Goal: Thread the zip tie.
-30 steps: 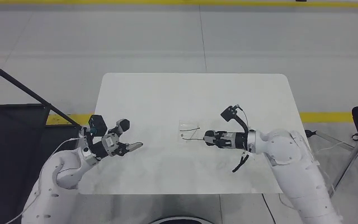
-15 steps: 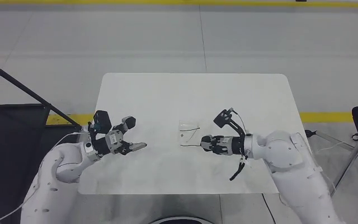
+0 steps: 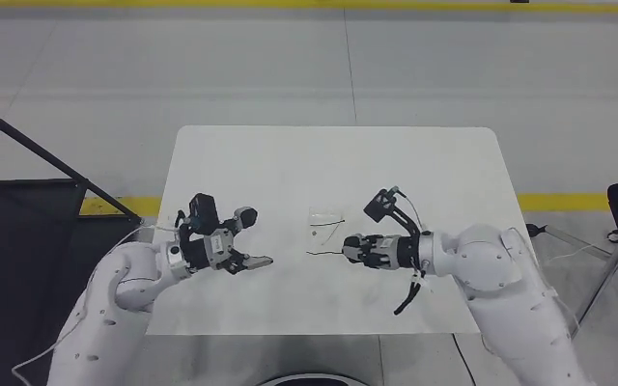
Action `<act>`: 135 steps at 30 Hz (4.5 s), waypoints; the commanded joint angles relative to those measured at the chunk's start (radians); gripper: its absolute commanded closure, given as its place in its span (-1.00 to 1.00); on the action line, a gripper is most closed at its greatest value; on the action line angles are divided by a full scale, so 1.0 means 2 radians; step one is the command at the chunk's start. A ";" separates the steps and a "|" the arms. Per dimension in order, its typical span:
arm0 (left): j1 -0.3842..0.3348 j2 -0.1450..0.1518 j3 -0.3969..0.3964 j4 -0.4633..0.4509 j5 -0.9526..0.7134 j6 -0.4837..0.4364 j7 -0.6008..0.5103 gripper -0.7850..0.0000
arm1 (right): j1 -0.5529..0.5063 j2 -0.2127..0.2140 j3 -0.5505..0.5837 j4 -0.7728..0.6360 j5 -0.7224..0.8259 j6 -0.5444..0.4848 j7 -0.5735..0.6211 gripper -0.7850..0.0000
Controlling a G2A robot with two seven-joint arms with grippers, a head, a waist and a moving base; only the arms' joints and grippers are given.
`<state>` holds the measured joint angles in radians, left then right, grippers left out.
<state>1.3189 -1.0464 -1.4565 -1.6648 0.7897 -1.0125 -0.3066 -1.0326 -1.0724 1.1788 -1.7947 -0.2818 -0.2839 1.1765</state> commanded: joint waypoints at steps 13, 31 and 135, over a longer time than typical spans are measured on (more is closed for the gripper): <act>-0.086 0.049 0.133 0.026 -0.092 0.000 -0.035 -1.00 | 0.077 -0.003 -0.055 0.020 0.043 -0.019 0.074 1.00; -0.139 0.092 0.238 0.048 -0.049 0.000 0.052 0.07 | 0.134 -0.012 -0.111 0.055 0.075 -0.028 0.077 1.00; -0.196 0.092 0.356 0.099 -0.159 0.056 0.351 1.00 | -0.005 -0.003 -0.099 0.028 -0.039 -0.156 -0.296 -1.00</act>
<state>0.9221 -0.8575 -0.7423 -1.4649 0.4761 -0.9052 0.3912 -1.0423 -1.0738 0.9915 -1.7473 -0.3439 -0.5905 0.6095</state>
